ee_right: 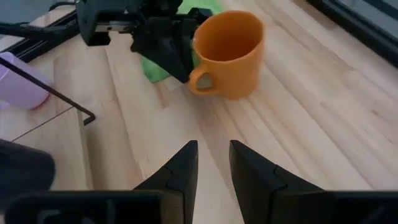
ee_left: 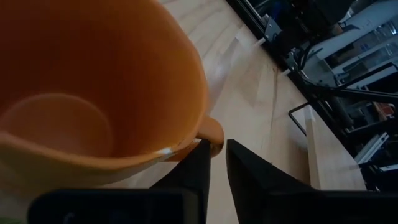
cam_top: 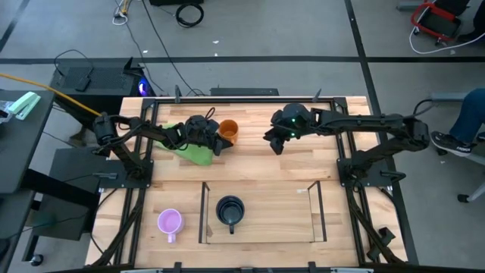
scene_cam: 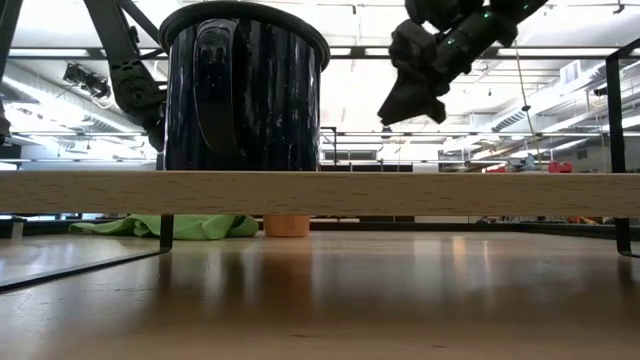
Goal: Stack small to large cups/mugs on shelf
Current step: Put the orange mug on the shelf
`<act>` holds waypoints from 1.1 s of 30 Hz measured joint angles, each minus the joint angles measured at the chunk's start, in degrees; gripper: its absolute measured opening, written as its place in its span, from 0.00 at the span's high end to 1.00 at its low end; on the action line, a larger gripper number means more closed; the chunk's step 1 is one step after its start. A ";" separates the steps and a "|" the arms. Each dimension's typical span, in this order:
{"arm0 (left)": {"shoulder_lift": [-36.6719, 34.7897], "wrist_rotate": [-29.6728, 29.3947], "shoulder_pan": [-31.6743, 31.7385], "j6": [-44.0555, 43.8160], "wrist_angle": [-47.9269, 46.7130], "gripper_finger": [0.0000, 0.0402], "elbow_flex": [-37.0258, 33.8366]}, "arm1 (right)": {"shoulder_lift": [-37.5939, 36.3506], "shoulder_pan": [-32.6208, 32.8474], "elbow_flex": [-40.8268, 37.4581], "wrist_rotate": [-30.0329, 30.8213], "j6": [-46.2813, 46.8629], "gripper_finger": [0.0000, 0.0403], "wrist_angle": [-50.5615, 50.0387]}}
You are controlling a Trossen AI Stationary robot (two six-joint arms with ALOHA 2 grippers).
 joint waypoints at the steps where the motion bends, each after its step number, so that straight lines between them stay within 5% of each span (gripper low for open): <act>1: 0.00 0.00 0.00 0.02 0.00 0.84 0.00 | 0.97 -0.40 0.00 -1.23 -0.29 0.75 1.24; 15: 0.00 0.00 0.02 -0.04 0.04 0.72 0.00 | 16.23 -5.09 5.50 -5.37 -1.82 0.77 7.98; 33: 0.00 0.00 0.00 0.54 -0.02 0.69 0.00 | 29.84 -4.05 15.30 -7.51 -5.00 0.98 6.49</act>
